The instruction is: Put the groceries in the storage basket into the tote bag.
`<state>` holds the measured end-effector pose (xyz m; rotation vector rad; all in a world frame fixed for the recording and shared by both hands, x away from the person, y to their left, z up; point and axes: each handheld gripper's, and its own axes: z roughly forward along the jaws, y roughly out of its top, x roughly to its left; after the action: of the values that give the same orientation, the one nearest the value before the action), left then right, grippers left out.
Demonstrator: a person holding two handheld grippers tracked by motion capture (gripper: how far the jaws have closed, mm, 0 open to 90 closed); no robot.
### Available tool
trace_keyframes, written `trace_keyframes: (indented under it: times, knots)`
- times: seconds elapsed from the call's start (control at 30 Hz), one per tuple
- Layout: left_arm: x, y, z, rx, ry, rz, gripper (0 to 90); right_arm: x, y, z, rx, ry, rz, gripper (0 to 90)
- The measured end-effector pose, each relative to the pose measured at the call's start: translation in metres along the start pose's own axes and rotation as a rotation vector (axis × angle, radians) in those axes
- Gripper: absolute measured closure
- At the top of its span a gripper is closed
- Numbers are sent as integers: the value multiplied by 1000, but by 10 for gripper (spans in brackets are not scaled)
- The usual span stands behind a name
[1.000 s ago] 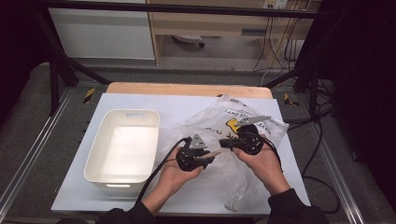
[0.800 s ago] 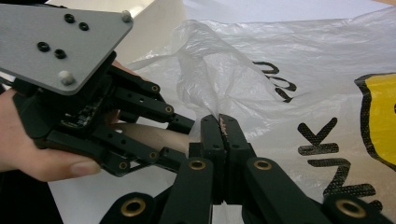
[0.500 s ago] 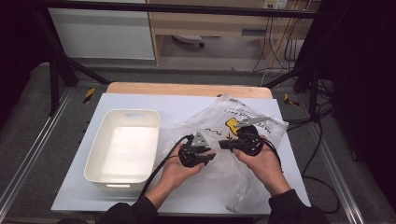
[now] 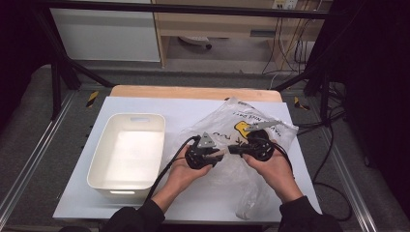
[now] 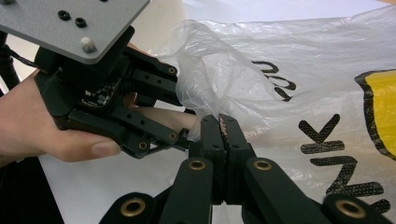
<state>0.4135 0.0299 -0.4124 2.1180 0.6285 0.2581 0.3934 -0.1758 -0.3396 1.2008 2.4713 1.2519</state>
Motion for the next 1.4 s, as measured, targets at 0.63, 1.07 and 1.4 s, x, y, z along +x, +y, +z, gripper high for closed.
trace_keyframes:
  times: [0.63, 1.07, 1.4]
  knots:
    - [2, -8, 20, -7, -41, 69, 684, -7, -8, 3, 13, -13, 17, 900]
    - [5, -20, 33, -5, -58, 32, 683, -7, -10, 9, 25, -9, 26, 900]
    - [3, -24, 38, -6, -53, 42, 683, -7, -14, 13, 38, -7, 19, 900]
